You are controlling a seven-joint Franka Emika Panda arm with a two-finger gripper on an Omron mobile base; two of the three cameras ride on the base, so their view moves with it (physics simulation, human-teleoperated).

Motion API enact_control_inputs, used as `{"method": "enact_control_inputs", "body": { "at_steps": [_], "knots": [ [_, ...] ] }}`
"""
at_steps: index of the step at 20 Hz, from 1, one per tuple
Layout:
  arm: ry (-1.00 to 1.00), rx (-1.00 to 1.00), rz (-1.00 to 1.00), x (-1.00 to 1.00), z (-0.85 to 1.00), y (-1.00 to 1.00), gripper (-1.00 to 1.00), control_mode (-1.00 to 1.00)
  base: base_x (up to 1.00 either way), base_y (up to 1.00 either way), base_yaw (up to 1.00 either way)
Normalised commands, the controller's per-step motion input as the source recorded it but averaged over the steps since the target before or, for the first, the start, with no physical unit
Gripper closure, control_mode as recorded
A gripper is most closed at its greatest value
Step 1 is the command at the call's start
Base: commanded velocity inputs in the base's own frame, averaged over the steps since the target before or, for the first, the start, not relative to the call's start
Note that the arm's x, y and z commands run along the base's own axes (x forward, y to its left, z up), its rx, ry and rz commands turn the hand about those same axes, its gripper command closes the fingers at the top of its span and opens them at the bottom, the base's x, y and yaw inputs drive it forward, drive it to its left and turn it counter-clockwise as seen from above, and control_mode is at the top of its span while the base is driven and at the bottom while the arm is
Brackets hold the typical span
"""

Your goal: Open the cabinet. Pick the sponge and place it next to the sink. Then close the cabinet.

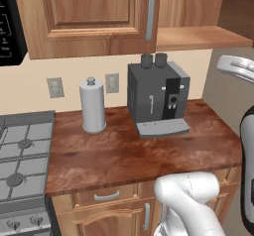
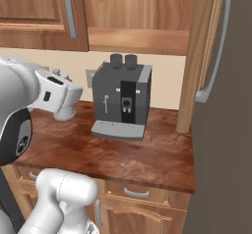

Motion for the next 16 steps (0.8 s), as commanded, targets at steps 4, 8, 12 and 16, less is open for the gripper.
{"method": "enact_control_inputs", "body": {
  "at_steps": [4,8,12,16],
  "knots": [
    [0.04,-0.10,0.09,-0.33,0.47,0.03,-1.00,-1.00,0.00,0.00,0.00],
    [0.21,-0.18,0.11,-0.15,0.14,0.10,-1.00,-1.00,0.00,0.00,0.00],
    [0.20,-0.16,0.09,0.00,-0.13,0.27,-1.00,-1.00,0.00,0.00,0.00],
    [0.05,-0.02,0.08,0.01,-0.27,0.37,-1.00,-1.00,0.00,0.00,0.00]
  ]
}}
